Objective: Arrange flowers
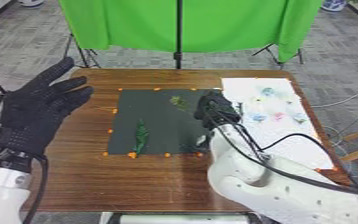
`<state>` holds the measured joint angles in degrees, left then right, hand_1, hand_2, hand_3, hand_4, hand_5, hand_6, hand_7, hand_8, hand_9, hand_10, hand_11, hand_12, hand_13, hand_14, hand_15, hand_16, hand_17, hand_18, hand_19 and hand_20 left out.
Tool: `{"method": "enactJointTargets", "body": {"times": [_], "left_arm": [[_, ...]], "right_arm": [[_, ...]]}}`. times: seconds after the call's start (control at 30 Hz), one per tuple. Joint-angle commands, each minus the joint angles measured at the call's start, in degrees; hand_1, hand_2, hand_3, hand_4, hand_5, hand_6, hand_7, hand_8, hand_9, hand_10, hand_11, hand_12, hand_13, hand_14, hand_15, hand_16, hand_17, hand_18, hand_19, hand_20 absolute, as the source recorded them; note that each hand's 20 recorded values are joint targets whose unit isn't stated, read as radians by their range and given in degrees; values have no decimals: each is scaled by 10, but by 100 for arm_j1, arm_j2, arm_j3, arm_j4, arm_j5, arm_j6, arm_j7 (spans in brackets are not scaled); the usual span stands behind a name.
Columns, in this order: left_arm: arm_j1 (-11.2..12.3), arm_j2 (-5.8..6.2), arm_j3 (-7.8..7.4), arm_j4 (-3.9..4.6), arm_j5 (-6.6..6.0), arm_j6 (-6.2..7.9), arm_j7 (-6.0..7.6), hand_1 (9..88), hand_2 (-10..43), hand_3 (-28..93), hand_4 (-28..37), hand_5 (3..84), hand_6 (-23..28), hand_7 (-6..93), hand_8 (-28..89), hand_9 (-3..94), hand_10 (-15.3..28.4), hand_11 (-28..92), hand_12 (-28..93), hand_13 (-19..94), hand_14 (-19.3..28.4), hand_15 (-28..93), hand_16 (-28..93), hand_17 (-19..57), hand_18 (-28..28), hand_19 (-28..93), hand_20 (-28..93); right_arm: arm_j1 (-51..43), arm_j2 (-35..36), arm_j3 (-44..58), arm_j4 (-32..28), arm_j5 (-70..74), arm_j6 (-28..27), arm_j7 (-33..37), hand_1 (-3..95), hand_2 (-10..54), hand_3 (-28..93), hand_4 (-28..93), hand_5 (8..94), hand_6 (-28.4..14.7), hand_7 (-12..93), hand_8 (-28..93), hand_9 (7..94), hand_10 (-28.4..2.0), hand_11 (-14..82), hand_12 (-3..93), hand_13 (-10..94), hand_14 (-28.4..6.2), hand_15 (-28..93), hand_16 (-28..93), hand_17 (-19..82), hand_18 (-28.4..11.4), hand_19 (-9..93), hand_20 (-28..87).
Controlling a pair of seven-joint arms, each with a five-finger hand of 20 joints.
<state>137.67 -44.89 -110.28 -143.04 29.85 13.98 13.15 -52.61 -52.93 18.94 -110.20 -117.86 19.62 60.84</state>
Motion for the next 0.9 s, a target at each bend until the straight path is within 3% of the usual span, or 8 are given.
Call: {"method": "enactJointTargets", "body": {"times": [0.03, 0.33, 0.4, 0.73, 0.9], "left_arm": [[-284, 147, 142, 126, 30, -203, -19, 232, 78, 761, -253, 312, 77, 160, -107, 294, 218, 287, 114, 214, 284, 515, -97, -97, 271, 586, 173], [-603, 254, 309, 264, -5, -389, -15, 233, 79, 762, -251, 312, 77, 161, -108, 294, 218, 286, 114, 214, 284, 515, -97, -96, 271, 586, 173], [-587, 364, 319, 278, -25, -392, 145, 233, 79, 762, -251, 312, 77, 161, -108, 294, 218, 286, 114, 214, 284, 516, -97, -96, 271, 586, 173], [-819, 435, 492, 368, -42, -500, 128, 236, 84, 763, -249, 311, 76, 163, -109, 295, 217, 288, 114, 214, 284, 517, -97, -96, 270, 587, 172], [-791, 401, 469, 350, -32, -503, 95, 234, 83, 762, -249, 311, 76, 164, -109, 292, 217, 289, 113, 213, 284, 517, -98, -96, 270, 587, 172]], "right_arm": [[879, -772, -518, 370, 381, -83, 140, 550, -95, 703, -283, 927, -23, 190, 103, 937, -103, 423, 140, 926, -58, 597, 209, 487, -227, 932, 284], [893, -909, -938, 748, 708, -202, 447, 539, -95, 707, -282, 920, -22, 196, 101, 937, -100, 427, 142, 922, -58, 609, 210, 484, -231, 932, 296], [929, -922, -1024, 756, 811, -229, 508, 536, -95, 709, -282, 918, -21, 199, 99, 937, -100, 431, 141, 921, -57, 614, 209, 483, -232, 932, 299], [901, -1034, -1265, 818, 932, -651, 583, 518, -95, 705, -272, 909, -21, 207, 86, 937, -102, 433, 140, 916, -58, 630, 203, 475, -236, 932, 314], [803, -1040, -1185, 733, 893, -930, 538, 501, -95, 695, -271, 908, -20, 208, 78, 937, -103, 429, 143, 910, -60, 636, 202, 472, -238, 932, 318]]}}
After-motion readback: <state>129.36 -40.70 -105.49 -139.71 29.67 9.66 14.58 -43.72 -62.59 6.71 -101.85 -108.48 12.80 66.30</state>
